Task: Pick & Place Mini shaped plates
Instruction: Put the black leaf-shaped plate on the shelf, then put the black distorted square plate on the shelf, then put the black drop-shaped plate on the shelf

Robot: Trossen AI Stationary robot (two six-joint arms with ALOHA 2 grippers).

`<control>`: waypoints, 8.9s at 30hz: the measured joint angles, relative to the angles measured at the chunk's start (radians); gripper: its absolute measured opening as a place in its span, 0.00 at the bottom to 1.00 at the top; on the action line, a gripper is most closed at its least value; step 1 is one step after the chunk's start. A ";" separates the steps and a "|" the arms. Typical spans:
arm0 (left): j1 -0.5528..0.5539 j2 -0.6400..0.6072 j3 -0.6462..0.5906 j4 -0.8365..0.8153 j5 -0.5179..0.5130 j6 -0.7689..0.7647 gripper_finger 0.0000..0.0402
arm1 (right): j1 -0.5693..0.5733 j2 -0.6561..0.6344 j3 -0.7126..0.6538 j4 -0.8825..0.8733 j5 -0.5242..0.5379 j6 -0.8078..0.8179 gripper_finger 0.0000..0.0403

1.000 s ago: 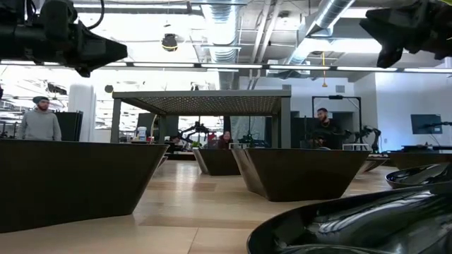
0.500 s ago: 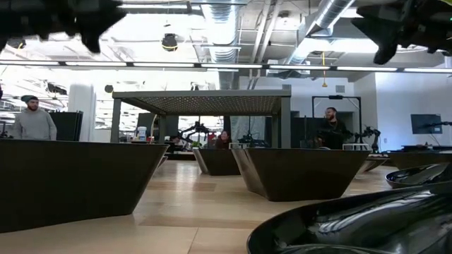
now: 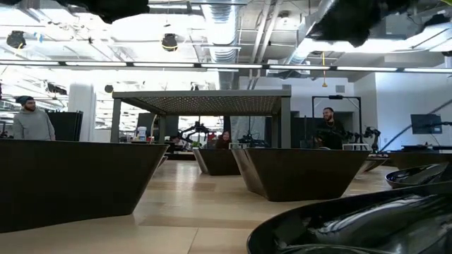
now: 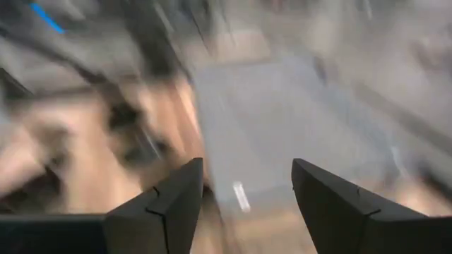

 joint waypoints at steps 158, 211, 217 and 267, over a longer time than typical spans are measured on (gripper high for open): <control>-0.468 0.642 -0.024 -0.478 0.282 -0.721 0.04 | -0.054 0.306 0.130 0.140 -0.187 -0.398 0.25; 0.411 0.775 0.406 -0.256 0.326 0.112 0.14 | 0.005 0.307 0.130 0.134 -0.185 -0.390 0.25; 0.356 0.775 0.406 -0.253 0.339 0.111 0.25 | 0.005 0.307 0.130 0.134 -0.185 -0.395 0.25; -0.815 0.703 0.041 -0.804 0.463 -1.669 0.30 | 0.005 0.307 0.130 0.303 -0.184 -0.631 0.25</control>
